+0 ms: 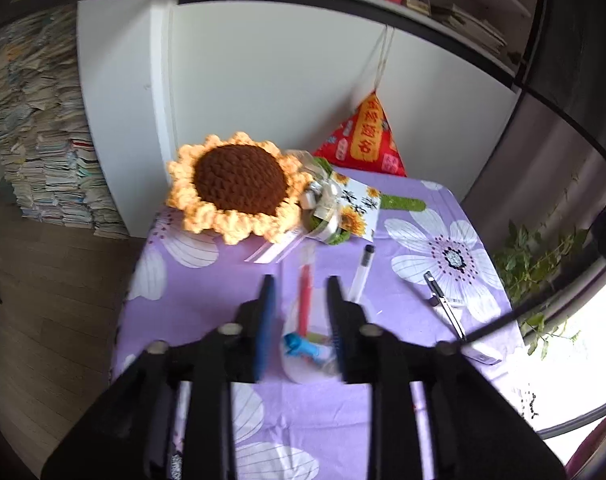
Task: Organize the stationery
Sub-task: 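Drop the red pen and black marker into the cup, opening both tools, then grasp the orange item with the left tool while the right tool reaches the box cutter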
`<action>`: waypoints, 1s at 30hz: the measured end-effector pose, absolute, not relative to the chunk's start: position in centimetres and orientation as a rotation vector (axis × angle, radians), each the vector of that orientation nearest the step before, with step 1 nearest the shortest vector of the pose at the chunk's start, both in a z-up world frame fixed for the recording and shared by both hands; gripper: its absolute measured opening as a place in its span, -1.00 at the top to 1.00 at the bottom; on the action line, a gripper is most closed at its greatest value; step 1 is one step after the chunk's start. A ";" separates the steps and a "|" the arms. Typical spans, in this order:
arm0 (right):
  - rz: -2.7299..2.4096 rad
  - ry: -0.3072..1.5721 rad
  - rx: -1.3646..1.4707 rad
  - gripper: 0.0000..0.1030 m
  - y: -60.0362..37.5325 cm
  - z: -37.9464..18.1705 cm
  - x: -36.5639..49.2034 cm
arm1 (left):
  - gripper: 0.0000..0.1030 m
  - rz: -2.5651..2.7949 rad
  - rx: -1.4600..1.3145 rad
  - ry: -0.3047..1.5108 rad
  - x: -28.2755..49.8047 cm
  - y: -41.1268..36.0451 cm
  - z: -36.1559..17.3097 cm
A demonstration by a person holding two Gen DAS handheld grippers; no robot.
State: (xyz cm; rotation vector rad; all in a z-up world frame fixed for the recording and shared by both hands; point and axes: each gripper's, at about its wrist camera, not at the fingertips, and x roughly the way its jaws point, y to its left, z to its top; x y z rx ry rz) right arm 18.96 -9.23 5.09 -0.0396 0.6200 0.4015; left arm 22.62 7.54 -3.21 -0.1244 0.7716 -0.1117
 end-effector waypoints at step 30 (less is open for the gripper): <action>0.384 0.760 -0.108 0.77 -5.9 -0.6 23.4 | 0.32 -0.091 -0.178 0.803 18.1 11.1 -7.5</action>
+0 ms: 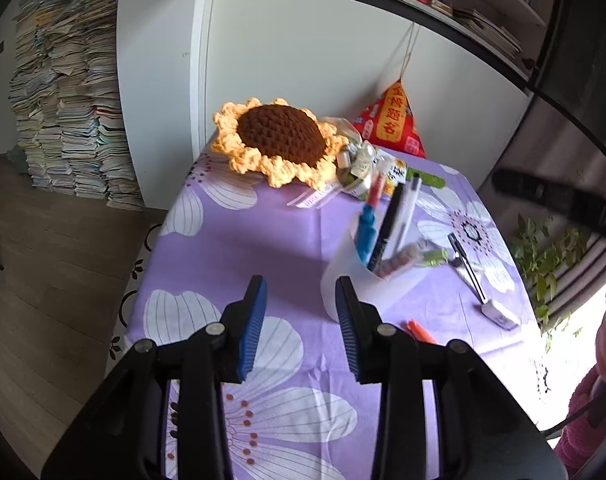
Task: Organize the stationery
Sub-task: 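Grasp the orange item with the left tool while the right tool reaches the box cutter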
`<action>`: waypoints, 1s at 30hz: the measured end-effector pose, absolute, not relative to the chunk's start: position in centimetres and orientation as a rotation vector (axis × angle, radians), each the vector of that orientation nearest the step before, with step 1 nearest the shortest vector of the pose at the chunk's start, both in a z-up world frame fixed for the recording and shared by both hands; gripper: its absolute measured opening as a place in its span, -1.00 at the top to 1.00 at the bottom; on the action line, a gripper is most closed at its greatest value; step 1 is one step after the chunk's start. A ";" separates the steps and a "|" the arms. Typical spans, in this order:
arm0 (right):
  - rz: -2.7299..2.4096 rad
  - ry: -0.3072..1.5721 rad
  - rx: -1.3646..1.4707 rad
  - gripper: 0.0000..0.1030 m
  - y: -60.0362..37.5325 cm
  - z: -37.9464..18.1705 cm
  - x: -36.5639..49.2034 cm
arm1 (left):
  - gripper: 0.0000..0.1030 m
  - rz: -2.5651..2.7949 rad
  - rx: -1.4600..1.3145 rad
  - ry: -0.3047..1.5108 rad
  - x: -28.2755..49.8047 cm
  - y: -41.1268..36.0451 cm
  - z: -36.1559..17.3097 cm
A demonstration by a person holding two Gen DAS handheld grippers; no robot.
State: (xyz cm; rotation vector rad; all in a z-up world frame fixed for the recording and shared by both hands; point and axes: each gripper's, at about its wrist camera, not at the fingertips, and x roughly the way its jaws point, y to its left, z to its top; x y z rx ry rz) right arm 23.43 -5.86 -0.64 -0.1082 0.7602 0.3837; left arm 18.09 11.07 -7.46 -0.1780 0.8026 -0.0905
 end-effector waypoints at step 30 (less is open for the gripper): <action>0.175 0.974 0.022 0.77 -21.6 -9.3 23.3 | 0.31 -0.202 -0.051 1.019 18.6 -2.1 -12.0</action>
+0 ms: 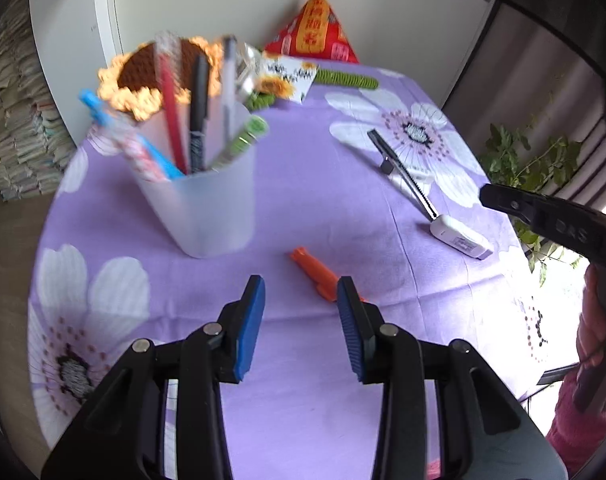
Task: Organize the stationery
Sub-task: 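Grasp the orange item with the left tool while the right tool reaches the box cutter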
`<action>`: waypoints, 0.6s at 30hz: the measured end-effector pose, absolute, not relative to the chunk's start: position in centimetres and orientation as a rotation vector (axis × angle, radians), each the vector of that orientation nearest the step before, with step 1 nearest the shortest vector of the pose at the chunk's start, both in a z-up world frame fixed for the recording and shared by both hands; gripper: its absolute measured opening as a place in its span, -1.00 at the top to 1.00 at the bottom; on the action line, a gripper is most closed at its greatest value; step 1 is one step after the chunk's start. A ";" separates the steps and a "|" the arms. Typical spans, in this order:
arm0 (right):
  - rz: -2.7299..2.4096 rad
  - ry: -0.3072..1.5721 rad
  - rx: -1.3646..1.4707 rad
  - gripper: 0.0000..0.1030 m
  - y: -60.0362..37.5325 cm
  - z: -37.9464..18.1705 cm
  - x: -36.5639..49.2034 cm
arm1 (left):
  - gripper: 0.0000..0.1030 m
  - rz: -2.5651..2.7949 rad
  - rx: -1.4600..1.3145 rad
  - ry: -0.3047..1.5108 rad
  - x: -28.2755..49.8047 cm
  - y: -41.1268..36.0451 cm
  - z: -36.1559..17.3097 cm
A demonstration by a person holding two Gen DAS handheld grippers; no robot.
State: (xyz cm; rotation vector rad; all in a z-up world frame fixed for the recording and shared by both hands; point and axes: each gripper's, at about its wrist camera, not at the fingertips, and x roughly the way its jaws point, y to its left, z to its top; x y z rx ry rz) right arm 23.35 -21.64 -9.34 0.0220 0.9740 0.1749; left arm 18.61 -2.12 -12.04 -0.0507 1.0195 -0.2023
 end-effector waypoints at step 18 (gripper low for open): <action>0.268 1.072 -0.092 0.12 -19.7 -12.5 28.0 | 0.35 -0.085 0.029 1.116 22.9 -6.5 -15.9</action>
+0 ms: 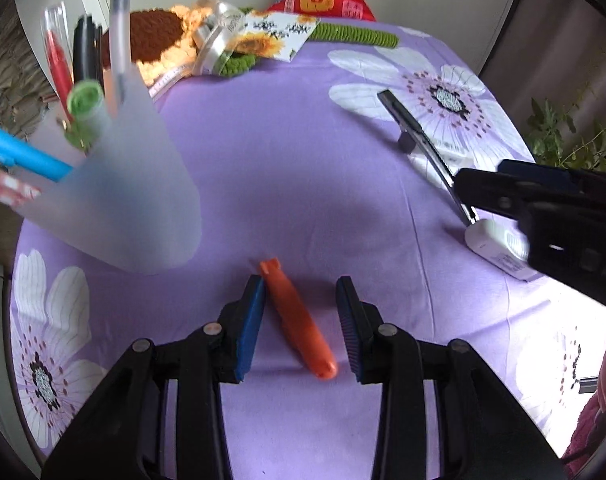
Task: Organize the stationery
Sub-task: 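Grasp the orange item with the left tool while the right tool reaches the box cutter, then grasp and lift the box cutter with the right tool while the left tool holds the orange item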
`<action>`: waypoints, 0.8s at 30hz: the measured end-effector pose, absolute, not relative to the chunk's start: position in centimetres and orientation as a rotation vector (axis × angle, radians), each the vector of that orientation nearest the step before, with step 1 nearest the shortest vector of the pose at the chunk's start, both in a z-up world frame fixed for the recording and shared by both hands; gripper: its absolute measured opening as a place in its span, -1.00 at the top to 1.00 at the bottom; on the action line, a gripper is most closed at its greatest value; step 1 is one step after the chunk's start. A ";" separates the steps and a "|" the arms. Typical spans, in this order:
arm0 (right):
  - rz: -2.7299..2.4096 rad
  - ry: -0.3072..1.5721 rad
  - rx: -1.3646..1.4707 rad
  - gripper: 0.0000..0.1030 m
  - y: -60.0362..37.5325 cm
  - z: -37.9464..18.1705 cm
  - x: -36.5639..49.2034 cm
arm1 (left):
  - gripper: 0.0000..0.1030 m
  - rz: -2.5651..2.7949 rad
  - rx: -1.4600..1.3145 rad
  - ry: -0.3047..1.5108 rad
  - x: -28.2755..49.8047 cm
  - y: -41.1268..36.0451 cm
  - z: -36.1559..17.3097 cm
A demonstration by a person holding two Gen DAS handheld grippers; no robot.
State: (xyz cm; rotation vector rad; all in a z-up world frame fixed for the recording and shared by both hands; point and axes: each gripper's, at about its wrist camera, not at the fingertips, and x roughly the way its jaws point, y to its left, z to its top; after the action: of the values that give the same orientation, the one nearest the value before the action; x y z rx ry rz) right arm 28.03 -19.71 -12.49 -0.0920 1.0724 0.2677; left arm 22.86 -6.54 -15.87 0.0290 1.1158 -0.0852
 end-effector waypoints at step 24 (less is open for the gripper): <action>0.240 1.140 -0.070 0.85 -16.2 -14.9 33.8 | 0.78 -0.268 0.040 1.069 20.6 -5.4 -15.3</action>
State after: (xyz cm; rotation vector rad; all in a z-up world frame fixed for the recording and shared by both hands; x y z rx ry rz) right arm 33.77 -16.18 -14.87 -0.0702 1.1399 0.2403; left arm 20.60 -5.37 -15.25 0.0402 1.0689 -0.2680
